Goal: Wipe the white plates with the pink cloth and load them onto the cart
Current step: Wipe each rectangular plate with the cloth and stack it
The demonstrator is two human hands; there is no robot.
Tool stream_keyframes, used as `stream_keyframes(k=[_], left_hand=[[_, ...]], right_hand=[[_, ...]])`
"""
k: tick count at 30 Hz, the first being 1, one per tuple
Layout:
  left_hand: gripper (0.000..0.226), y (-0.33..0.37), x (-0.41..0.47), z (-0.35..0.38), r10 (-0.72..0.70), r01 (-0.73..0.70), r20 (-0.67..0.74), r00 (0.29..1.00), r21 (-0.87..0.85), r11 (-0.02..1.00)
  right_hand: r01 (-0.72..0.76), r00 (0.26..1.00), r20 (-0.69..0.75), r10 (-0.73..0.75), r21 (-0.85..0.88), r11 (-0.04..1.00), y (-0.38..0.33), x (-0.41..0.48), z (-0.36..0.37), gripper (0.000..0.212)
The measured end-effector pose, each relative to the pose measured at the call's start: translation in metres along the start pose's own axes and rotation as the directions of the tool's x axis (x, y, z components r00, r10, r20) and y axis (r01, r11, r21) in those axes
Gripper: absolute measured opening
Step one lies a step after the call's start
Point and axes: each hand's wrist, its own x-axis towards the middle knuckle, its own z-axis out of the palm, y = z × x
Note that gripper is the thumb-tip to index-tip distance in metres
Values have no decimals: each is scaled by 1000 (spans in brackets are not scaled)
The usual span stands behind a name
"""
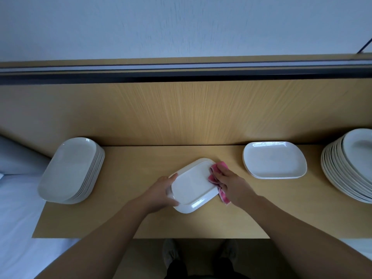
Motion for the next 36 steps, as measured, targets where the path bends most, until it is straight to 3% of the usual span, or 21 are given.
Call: stream_keyframes(k=[2, 6, 10, 13, 17, 21, 24, 30, 33, 36], left_hand=[[98, 1, 0, 2, -19, 18, -54, 998, -13, 1000], [99, 10, -1, 10, -61, 56, -117, 991, -47, 997], [91, 14, -4, 18, -28, 27, -138, 990, -10, 1000], [89, 15, -3, 22, -31, 31, -171, 985, -6, 1000], [94, 23, -4, 25, -28, 29, -222, 975, 0, 1000], [96, 25, -7, 26, -54, 41, -225, 973, -62, 997], [95, 25, -7, 25, -59, 40, -233, 971, -83, 996], [91, 29, -7, 25, -53, 32, -228, 972, -94, 995], [84, 26, -6, 23, -47, 28, -214, 976, -90, 996], [89, 26, -7, 21, -31, 13, -215, 976, -85, 996]], right_hand=[[-87, 996, 6, 87, 176, 981, -9, 0, -6, 25], [-37, 998, -54, 40, 63, 997, -19, 4, -3, 40], [-189, 976, -90, 198, 104, 976, -18, -6, 20, 46], [-206, 971, -107, 216, 100, 973, -32, -17, 34, 47], [-137, 986, -83, 143, 69, 988, -47, -33, 60, 49], [27, 1000, -9, -29, -197, 980, -51, -38, 61, 74], [-16, 998, -59, -4, -350, 937, -53, -33, 48, 88], [15, 996, 85, 9, -278, 960, -66, -45, 58, 73], [49, 998, 60, -34, -279, 959, -65, -42, 42, 65], [128, 991, 18, -130, -332, 934, -58, -29, 26, 71]])
